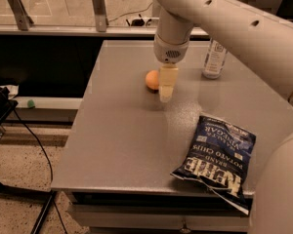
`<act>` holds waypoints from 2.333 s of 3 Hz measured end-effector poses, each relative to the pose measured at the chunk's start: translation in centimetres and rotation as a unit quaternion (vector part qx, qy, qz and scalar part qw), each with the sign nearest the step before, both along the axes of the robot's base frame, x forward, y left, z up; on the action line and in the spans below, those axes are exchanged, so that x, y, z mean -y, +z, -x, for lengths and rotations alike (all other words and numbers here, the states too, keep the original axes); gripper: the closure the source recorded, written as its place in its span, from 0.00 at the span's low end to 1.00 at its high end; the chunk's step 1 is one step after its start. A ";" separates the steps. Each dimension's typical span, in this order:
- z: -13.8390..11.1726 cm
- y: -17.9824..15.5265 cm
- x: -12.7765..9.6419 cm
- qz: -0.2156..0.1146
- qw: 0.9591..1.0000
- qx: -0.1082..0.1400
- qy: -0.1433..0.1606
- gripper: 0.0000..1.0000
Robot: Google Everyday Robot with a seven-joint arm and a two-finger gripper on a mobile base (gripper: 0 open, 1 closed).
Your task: Pick orange
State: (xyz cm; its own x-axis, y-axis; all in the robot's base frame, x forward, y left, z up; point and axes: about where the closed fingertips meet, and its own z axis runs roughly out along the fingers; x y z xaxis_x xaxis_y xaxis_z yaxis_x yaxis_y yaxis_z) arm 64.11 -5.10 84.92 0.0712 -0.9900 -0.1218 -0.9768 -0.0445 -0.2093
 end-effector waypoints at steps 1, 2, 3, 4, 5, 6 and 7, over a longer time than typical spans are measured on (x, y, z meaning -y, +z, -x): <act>-0.1 -0.3 -0.1 0.000 1.000 0.000 -0.002 0.13; -0.2 -0.5 -0.2 0.000 1.000 -0.001 -0.001 0.44; -0.2 -0.7 -0.2 0.000 1.000 -0.001 -0.001 0.67; -0.2 -0.8 -0.3 0.000 1.000 -0.002 0.000 0.91; 0.3 1.8 0.5 -0.030 0.999 0.021 0.006 1.00; 1.9 6.6 3.2 -0.090 0.994 0.065 0.008 1.00; 1.8 6.3 2.7 -0.086 0.994 0.062 0.010 1.00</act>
Offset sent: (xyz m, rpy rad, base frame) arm 0.0012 0.0006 -0.0026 0.0007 -0.0008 -0.0036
